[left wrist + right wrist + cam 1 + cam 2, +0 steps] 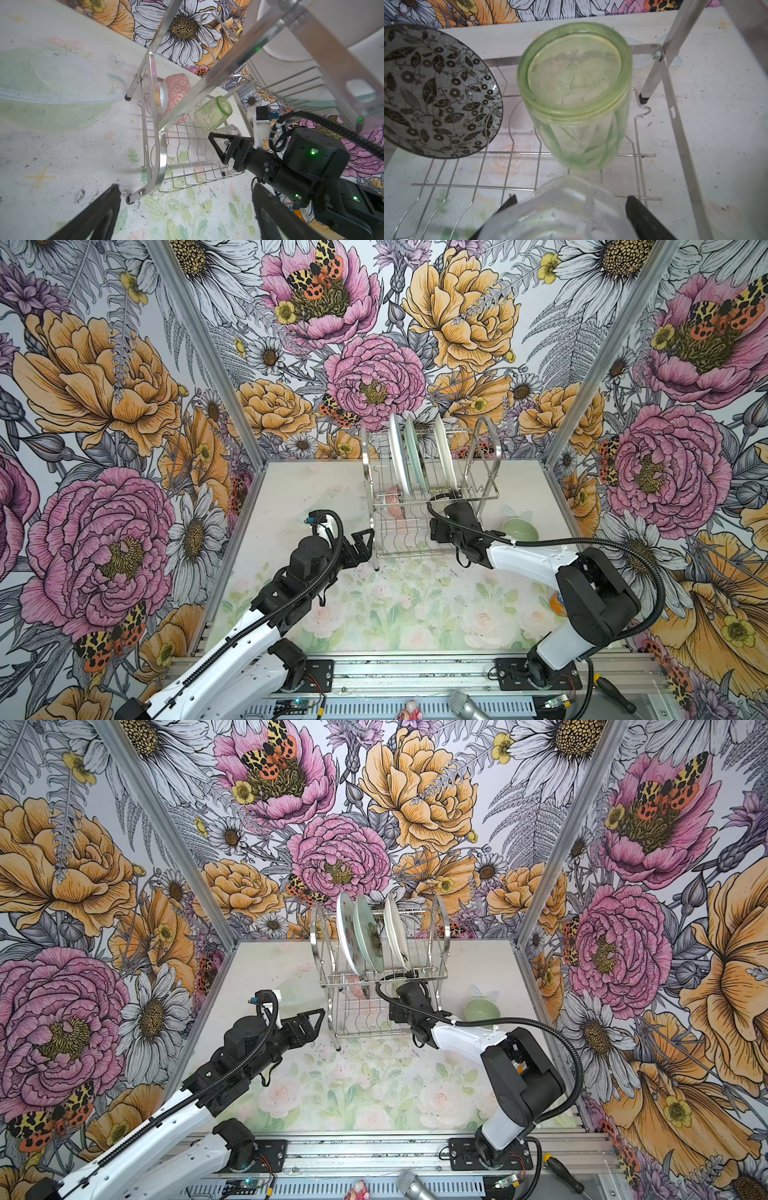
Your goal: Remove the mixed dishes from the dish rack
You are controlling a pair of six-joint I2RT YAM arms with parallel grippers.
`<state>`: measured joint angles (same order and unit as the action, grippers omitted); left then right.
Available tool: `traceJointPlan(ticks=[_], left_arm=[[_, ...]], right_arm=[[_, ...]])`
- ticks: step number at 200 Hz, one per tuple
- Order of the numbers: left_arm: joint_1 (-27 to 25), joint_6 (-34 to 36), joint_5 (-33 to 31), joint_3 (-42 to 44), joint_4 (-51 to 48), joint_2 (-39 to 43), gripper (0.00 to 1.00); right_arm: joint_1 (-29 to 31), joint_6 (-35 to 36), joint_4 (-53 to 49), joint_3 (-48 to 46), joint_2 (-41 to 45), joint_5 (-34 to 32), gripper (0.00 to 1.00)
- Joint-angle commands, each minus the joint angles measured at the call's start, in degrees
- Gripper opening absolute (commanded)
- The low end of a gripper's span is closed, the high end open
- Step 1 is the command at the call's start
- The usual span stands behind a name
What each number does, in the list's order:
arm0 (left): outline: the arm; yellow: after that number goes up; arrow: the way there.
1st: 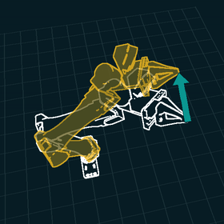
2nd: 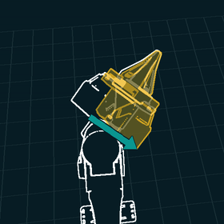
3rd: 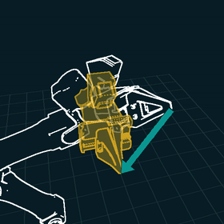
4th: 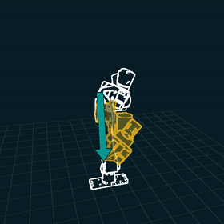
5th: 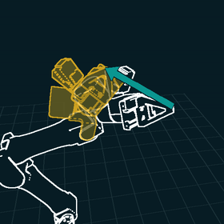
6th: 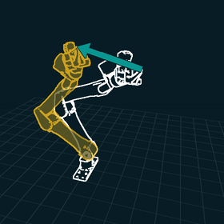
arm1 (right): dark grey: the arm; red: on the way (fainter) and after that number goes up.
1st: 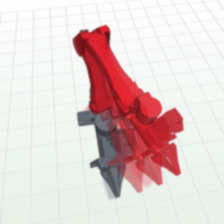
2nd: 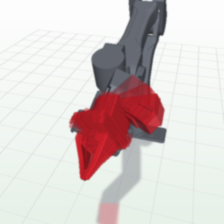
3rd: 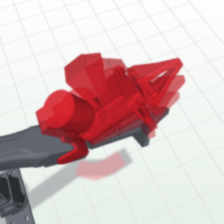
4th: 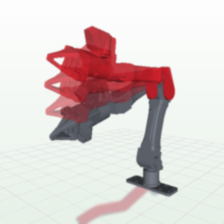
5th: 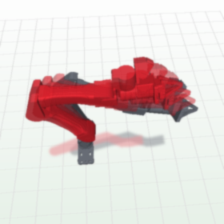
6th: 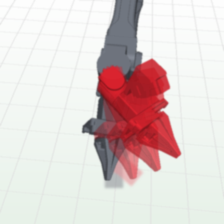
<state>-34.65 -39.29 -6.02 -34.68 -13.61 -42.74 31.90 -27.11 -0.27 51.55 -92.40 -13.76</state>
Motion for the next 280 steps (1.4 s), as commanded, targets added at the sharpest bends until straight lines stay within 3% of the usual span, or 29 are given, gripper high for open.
traceJointPlan(ticks=[1, 194, 280], left_arm=[[0.72, -0.16, 0.20, 0.93, 0.08, 0.90, 0.99], [1.31, -2.95, 5.00, 2.04, 1.31, 1.23, 0.99], [0.36, -5.04, 4.80, 3.12, 1.56, 3.00, 0.99]], right_arm=[[-0.26, -1.75, 2.47, -0.09, 1.23, -1.19, 0.74], [0.16, -6.73, 3.86, -5.83, 14.37, 4.83, 0.66], [2.64, -9.45, 8.07, -9.15, 17.28, 15.25, 0.62]])
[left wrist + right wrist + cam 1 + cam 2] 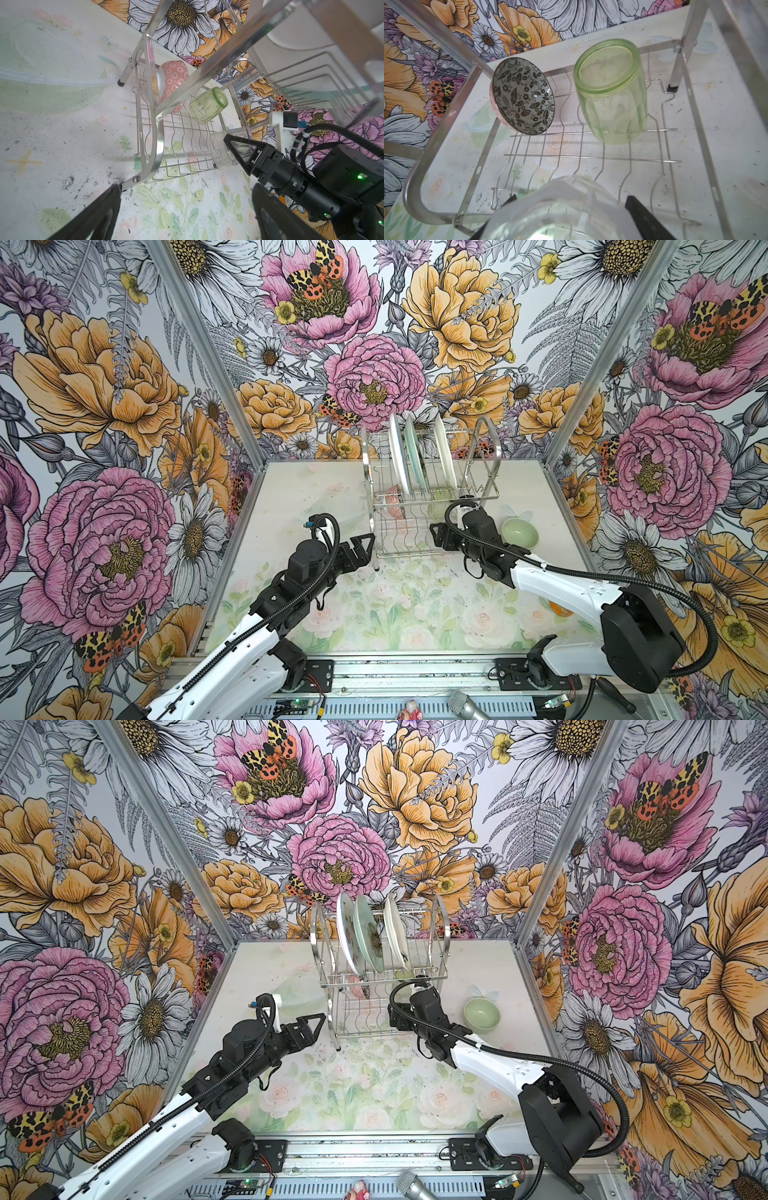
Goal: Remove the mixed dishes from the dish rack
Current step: 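Lift the clear glass toward the left gripper while the left gripper reaches in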
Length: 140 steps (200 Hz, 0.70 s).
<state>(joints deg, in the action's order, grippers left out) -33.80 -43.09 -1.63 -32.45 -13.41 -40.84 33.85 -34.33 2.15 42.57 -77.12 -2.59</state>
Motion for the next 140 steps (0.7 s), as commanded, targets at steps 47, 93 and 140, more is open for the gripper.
traceJointPlan(ticks=[47, 93, 140], left_arm=[[-2.27, -3.80, -0.05, 1.17, 2.49, 1.59, 0.99], [-5.08, -4.76, -0.95, 0.95, 2.59, 2.33, 0.99], [-7.87, -5.58, -0.81, 1.66, 4.56, 2.08, 0.99]], right_arm=[[0.78, -5.12, 7.91, -0.91, 3.12, 6.92, 0.62], [0.80, -9.65, 10.31, -2.22, 5.00, 8.86, 0.62], [0.92, -13.85, 12.92, -3.89, 7.06, 11.07, 0.61]])
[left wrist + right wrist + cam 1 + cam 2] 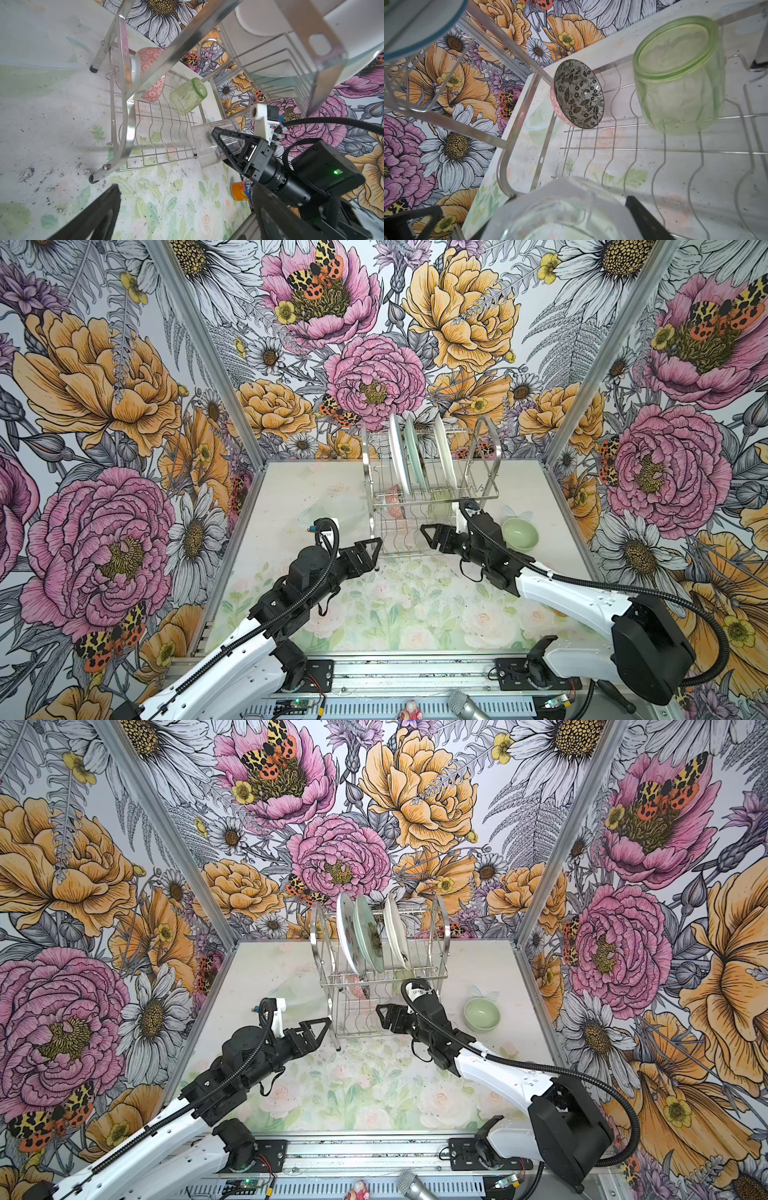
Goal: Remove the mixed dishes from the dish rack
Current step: 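Lift the clear glass toward the left gripper while the left gripper reaches in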
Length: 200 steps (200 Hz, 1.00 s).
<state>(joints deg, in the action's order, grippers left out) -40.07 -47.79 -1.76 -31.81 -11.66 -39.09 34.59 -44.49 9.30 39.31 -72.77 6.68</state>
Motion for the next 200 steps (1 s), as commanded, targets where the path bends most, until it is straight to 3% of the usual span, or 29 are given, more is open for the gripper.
traceJointPlan(ticks=[1, 82, 131, 200], left_arm=[[-1.72, -0.89, -0.78, 1.08, 2.93, 0.33, 0.99], [-6.18, -2.20, -0.43, 3.95, 14.16, -2.92, 0.99], [-8.34, -1.48, -0.32, 4.06, 20.32, -6.92, 0.94], [-10.22, 0.35, 2.64, 3.59, 28.71, -13.46, 0.71]], right_arm=[[0.19, -3.81, 5.84, -0.72, 2.80, 1.87, 0.61], [0.48, -9.53, 8.18, -2.99, 6.02, 4.55, 0.59], [0.79, -11.32, 8.72, -3.53, 7.42, 5.62, 0.58], [0.92, -13.23, 9.37, -3.66, 7.95, 9.13, 0.58]])
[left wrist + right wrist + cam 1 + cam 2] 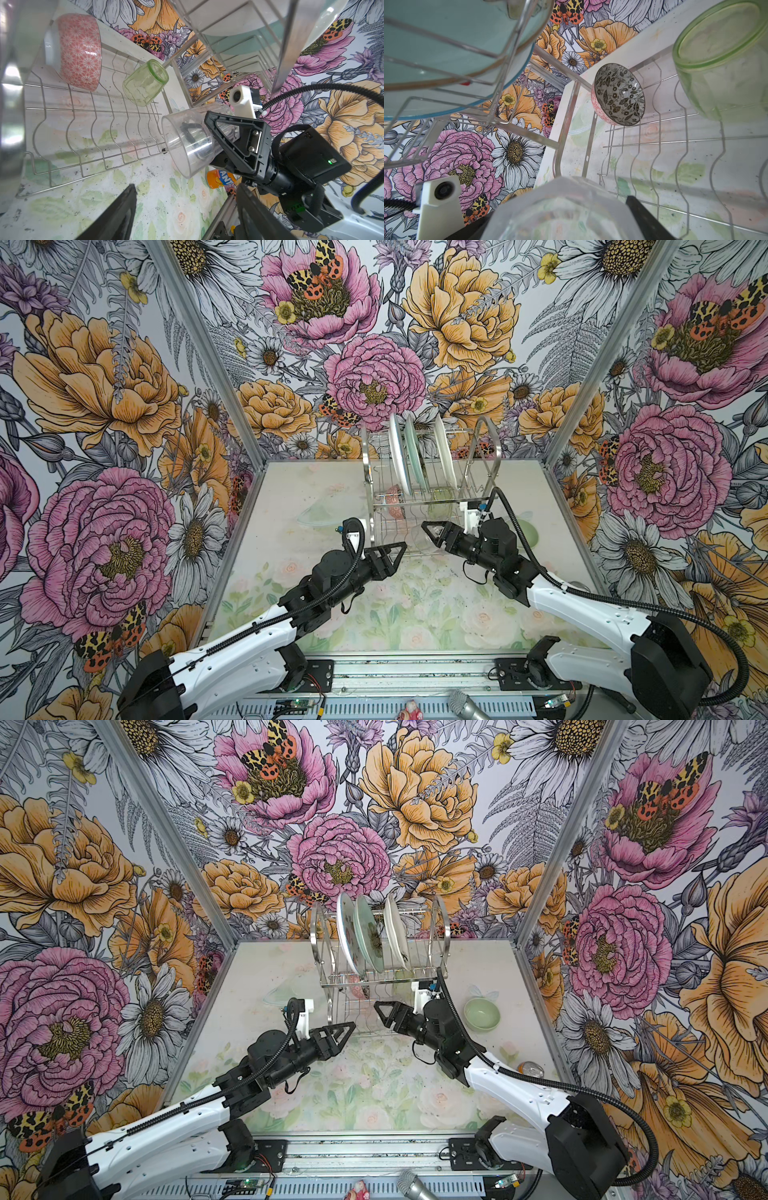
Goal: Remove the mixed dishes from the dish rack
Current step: 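Lift the clear glass toward the left gripper while the left gripper reaches in, then close the left gripper on the clear glass while the right gripper holds it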
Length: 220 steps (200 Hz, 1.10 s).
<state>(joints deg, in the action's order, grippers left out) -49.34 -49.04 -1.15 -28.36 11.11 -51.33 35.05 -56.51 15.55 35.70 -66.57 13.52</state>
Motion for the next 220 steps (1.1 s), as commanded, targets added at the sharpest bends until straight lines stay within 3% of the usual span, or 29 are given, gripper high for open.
traceJointPlan(ticks=[1, 87, 171, 220], left_arm=[[-0.94, 1.63, 2.03, 0.14, 6.07, -1.31, 0.71], [-1.41, 1.68, 8.26, -0.95, 16.84, -9.56, 0.57], [-1.41, 3.03, 9.13, -2.37, 20.24, -13.51, 0.49], [-1.21, 2.78, 10.86, -3.98, 22.80, -17.18, 0.38]], right_arm=[[0.46, -1.22, 3.10, -0.08, 1.77, 2.29, 0.58], [0.64, -2.58, 5.76, 0.04, 1.11, 7.06, 0.58], [0.81, -3.78, 7.30, 0.07, 0.54, 8.82, 0.57], [0.82, -4.03, 7.73, -0.12, 0.21, 9.48, 0.57]])
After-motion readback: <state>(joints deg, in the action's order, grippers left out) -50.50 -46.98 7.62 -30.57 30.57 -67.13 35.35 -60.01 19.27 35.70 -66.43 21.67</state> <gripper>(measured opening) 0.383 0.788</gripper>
